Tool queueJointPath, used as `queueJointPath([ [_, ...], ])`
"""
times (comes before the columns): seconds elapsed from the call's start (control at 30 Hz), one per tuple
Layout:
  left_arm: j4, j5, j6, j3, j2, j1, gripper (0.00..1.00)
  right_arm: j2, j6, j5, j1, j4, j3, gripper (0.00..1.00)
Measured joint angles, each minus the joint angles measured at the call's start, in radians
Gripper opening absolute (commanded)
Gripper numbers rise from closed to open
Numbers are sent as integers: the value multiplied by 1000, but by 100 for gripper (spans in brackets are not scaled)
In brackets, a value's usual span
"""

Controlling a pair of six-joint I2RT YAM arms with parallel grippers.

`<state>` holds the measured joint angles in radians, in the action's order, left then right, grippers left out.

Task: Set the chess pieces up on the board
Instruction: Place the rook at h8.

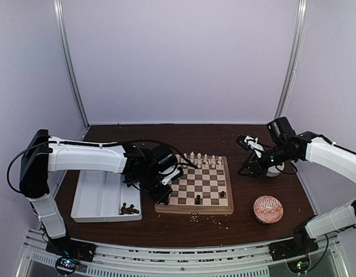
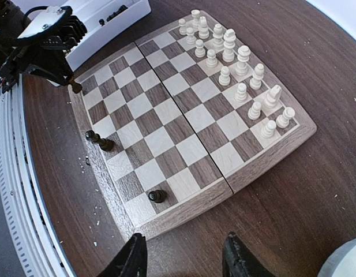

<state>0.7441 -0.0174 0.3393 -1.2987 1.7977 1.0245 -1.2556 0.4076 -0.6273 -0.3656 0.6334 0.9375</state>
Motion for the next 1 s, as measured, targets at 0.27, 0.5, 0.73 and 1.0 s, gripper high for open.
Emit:
queueJointPath([
  [0.27,43,74,28,-35,13,0,3,-2,4,-32,1,-17,0,45],
  [0.5,42,84,35,-44,49,0,3,-13,8,-40,2,-17,0,46],
  [0.73,36,85,38,-52,56,0,12,-24,8,-50,2,-16,0,46],
  [1.0,32,84,52,-55,65,0,36,-43,13,-55,2,-13,0,47],
])
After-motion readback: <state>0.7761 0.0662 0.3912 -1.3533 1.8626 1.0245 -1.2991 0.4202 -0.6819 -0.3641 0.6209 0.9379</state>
